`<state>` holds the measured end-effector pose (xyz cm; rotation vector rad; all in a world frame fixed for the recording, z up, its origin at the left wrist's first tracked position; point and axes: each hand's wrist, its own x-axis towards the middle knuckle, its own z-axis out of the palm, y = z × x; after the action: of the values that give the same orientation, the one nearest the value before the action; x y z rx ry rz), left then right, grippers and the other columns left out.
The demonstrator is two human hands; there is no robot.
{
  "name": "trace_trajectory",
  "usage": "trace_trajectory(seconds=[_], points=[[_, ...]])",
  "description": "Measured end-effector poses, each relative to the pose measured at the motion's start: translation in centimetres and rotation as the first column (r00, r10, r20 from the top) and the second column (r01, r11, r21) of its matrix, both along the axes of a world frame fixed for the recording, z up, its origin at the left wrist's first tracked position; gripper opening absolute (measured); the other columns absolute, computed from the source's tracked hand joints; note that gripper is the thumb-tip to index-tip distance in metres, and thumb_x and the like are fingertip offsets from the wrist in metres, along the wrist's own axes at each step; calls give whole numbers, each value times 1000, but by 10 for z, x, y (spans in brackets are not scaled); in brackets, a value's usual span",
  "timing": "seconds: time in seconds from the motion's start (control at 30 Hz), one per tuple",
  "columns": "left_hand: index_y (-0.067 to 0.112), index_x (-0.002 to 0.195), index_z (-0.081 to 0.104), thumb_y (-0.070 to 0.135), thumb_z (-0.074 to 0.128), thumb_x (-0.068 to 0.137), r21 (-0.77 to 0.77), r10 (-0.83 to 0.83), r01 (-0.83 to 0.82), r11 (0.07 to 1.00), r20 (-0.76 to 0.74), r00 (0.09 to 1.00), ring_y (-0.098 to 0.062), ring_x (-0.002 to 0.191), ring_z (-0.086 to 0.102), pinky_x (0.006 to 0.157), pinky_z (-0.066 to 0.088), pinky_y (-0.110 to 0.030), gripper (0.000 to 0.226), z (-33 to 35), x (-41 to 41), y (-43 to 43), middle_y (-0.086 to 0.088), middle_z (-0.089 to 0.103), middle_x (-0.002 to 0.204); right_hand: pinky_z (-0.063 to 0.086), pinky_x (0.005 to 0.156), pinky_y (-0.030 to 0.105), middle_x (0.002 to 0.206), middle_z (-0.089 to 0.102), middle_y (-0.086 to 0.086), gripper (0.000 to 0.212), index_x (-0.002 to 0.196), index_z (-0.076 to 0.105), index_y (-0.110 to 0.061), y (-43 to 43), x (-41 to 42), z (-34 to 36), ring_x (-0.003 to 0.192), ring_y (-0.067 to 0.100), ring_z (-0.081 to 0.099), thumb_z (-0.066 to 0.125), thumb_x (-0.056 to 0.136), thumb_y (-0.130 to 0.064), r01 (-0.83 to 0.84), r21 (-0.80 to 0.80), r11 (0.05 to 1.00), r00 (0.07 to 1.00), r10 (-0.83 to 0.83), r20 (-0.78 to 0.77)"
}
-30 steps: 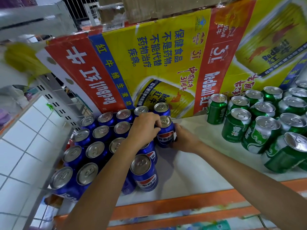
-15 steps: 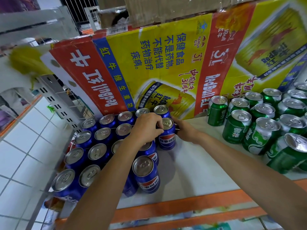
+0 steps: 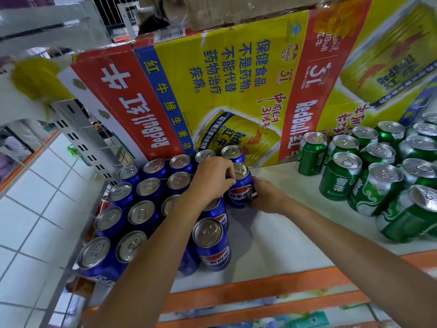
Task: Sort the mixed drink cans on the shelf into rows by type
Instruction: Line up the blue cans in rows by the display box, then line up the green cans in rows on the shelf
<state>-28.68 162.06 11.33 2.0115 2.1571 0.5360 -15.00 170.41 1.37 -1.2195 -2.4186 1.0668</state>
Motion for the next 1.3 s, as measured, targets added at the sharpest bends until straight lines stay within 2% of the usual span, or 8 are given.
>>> trace_trajectory(seconds=[0.27, 0.57, 0.67, 0.77, 0.93, 1.03, 1.17, 1.3], points=[[13, 87, 67, 14, 69, 85, 9, 16, -16, 1000, -21, 1000, -16, 94, 60, 74, 41, -23, 3, -1, 4, -3, -1, 68, 97, 46, 86, 28, 126, 57, 11, 65, 134, 42, -9, -8, 0, 0, 109, 26, 58, 73, 77, -13, 45, 41, 998, 999, -45, -3], [13, 97, 66, 18, 70, 84, 39, 9, -8, 999, -35, 999, -19, 102, 56, 74, 40, -25, 15, -5, 4, -9, -2, 62, 108, 47, 93, 33, 130, 52, 9, 74, 139, 37, -11, -19, 8, 7, 113, 25, 56, 76, 77, -23, 136, 12, 991, 989, -137, 56], [15, 97, 69, 21, 70, 84, 166, -2, 13, 986, -67, 998, -18, 100, 57, 76, 47, -29, 14, -3, 9, -9, -1, 64, 105, 46, 91, 31, 131, 54, 10, 66, 138, 41, -10, -20, 24, 27, 114, 23, 55, 72, 82, -25, 124, 141, 982, 986, -138, 95], [16, 103, 68, 26, 66, 87, 238, -56, 75, 968, -87, 995, -17, 101, 56, 82, 45, -29, 19, 4, 24, -4, -1, 65, 107, 46, 88, 27, 128, 57, 9, 51, 132, 50, -9, -19, 46, 54, 112, 21, 57, 68, 86, -23, 121, 258, 959, 987, -143, 67], [17, 114, 63, 26, 66, 85, 172, -123, 119, 978, 14, 992, -20, 105, 59, 90, 46, -34, 30, 6, 56, 15, -1, 65, 114, 38, 79, 17, 120, 62, 6, 33, 120, 60, -11, -2, 91, 94, 108, 23, 59, 63, 86, -13, 140, 387, 911, 989, -151, -2], [17, 122, 58, 25, 67, 83, 90, -119, 116, 989, 25, 993, -22, 109, 57, 89, 46, -33, 41, -1, 74, 35, -3, 63, 120, 38, 90, 22, 127, 58, 7, 34, 124, 58, -11, 19, 119, 110, 116, 24, 54, 56, 91, -7, 139, 447, 884, 983, -177, 44], [19, 128, 52, 29, 71, 82, 46, -88, 85, 995, 63, 994, -25, 110, 57, 89, 48, -35, 51, -11, 103, 74, -5, 61, 123, 36, 79, 21, 124, 61, 7, 31, 123, 60, -11, 57, 151, 118, 113, 24, 55, 52, 93, -8, 75, 507, 859, 979, -161, 127], [22, 130, 47, 35, 71, 82, -28, -37, 40, 999, 127, 991, -29, 110, 58, 84, 44, -30, 54, -15, 134, 116, -6, 59, 126, 43, 90, 35, 120, 62, 11, 32, 121, 61, -8, 90, 175, 125, 113, 28, 54, 54, 89, -5, -67, 468, 881, 970, -52, 236]])
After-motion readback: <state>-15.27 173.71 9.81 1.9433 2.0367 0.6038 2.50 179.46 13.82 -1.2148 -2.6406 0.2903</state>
